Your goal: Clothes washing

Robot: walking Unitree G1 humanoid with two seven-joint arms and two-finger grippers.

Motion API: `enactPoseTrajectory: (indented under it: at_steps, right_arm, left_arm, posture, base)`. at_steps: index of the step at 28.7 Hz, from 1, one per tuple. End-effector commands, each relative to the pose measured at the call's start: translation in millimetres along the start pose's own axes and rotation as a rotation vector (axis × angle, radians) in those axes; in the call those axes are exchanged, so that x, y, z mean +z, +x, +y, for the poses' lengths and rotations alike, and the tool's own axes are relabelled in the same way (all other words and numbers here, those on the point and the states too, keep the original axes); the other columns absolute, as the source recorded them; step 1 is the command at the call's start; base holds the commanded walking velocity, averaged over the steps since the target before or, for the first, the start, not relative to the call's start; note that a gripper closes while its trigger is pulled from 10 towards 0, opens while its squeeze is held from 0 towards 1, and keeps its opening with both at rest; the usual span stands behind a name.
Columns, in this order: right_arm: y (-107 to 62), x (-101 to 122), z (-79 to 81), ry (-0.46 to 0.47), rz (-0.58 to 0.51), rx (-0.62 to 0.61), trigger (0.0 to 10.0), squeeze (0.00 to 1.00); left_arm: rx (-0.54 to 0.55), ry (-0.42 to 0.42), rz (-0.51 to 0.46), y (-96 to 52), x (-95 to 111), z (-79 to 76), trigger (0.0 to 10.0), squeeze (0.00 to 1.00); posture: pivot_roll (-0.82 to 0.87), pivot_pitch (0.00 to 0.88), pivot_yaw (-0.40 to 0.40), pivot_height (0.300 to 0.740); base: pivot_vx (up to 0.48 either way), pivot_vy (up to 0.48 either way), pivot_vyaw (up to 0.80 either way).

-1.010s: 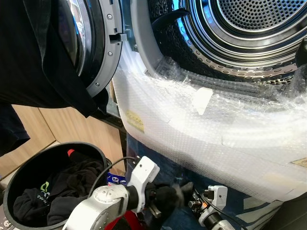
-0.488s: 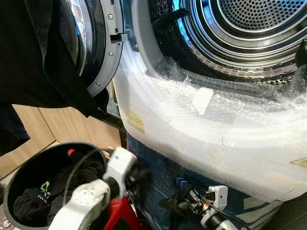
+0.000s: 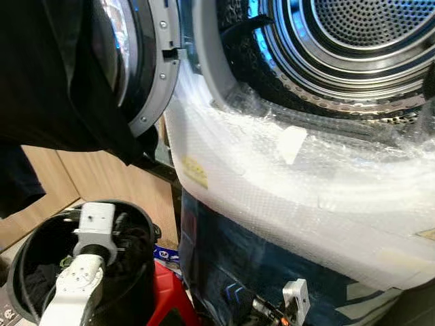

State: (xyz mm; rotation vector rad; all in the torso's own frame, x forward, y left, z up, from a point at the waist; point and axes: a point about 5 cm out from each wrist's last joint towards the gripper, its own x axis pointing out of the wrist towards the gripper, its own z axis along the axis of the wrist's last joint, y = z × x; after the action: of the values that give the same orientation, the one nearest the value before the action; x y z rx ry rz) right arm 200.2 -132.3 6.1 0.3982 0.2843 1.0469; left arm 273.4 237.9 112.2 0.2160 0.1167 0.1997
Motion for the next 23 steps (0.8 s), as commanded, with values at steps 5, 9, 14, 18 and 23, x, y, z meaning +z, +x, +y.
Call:
enactPoseTrajectory:
  at_steps: [5, 9, 14, 18, 23]
  right_arm:
    - [10.3, 37.7, 23.3, -0.091, -0.077, 0.158, 0.0, 0.0]
    - [20.1, 87.5, 42.8, -0.165, -0.226, 0.248, 0.0, 0.0]
    - [28.5, 147.8, 64.9, -0.233, -0.413, 0.305, 0.0, 0.0]
    - [29.6, 188.7, 85.8, -0.249, -0.556, 0.377, 0.0, 0.0]
    - [36.5, 226.9, 95.3, -0.269, -0.675, 0.386, 0.0, 0.0]
  left_arm:
    - [0.015, 0.003, -0.009, 1.8, -4.8, -0.1, 10.0, 0.0]
    - [-0.006, 0.012, -0.005, 1.3, -10.7, -7.2, 10.0, 0.0]
    - [0.005, 0.005, -0.029, 1.8, -12.5, -9.3, 10.0, 0.0]
    - [0.014, 0.006, -0.048, 2.2, -10.9, -10.3, 10.0, 0.0]
    - [-0.004, -0.004, -0.054, 2.0, -11.2, -15.9, 10.0, 0.0]
  posture:
    - [0.18, 0.0, 0.014, 0.74]
    - [0.17, 0.0, 0.019, 0.74]
    - [0.17, 0.0, 0.021, 0.74]
    - [0.18, 0.0, 0.018, 0.74]
    - [0.17, 0.0, 0.027, 0.74]
  base:
    - [0.0, 0.0, 0.0]
    - [0.0, 0.0, 0.0]
    - [0.0, 0.0, 0.0]
    - [0.0, 0.0, 0.0]
    - [0.0, 0.0, 0.0]
